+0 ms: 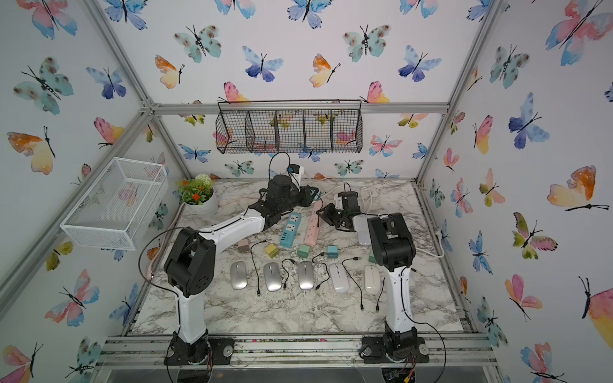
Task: Unplug the wireless mouse
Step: Remove the plug from the socket, then remove the power cord from the plug.
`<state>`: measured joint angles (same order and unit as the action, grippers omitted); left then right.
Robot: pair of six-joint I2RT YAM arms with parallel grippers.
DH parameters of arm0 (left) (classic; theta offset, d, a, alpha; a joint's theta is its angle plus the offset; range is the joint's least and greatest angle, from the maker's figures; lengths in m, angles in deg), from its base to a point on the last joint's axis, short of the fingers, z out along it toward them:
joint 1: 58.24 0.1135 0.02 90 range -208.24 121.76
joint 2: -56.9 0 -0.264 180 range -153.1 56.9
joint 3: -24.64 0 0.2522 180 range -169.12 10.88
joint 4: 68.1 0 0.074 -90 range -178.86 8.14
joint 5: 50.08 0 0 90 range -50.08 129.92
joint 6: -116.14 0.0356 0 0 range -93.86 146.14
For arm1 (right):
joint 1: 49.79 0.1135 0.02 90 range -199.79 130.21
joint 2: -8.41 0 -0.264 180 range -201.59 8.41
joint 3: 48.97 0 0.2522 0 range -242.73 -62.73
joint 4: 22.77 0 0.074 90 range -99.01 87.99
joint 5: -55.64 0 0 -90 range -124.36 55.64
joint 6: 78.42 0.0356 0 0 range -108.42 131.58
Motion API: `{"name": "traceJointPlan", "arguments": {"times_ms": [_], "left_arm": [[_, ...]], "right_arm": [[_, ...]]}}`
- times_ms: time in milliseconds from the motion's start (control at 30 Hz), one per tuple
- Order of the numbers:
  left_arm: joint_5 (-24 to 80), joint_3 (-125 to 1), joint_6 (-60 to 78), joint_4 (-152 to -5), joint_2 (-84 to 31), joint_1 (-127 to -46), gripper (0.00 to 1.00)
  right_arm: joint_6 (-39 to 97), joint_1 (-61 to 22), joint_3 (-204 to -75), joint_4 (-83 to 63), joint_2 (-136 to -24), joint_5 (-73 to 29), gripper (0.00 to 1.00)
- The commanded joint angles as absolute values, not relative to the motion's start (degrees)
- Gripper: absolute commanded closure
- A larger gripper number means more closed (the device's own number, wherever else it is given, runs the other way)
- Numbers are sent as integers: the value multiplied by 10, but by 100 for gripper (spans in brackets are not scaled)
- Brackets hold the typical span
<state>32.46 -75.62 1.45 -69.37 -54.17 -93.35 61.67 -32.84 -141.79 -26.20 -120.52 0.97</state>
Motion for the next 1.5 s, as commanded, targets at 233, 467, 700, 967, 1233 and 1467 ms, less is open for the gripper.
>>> {"name": "traceJointPlan", "arguments": {"times_ms": [233, 467, 700, 967, 1233, 1467], "left_arm": [[302, -638, 9, -690, -350, -929, 100], [286, -580, -1, -702, -281, -929, 100], [274, -566, -4, -722, -253, -929, 100], [228, -569, -11, -737, -242, -923, 100], [167, -569, -12, -750, -214, -909, 100], [75, -530, -72, -707, -191, -866, 100]], "right_arm": [[575, -321, -1432, -248, -1239, -5, 73], [534, -321, -1397, -192, -1182, -93, 48], [507, -321, -1385, -142, -1166, -132, 63], [453, -320, -1341, -159, -1080, -143, 59], [254, -228, -1209, -205, -822, -295, 28], [125, -165, -1149, -221, -685, -290, 2]]}}
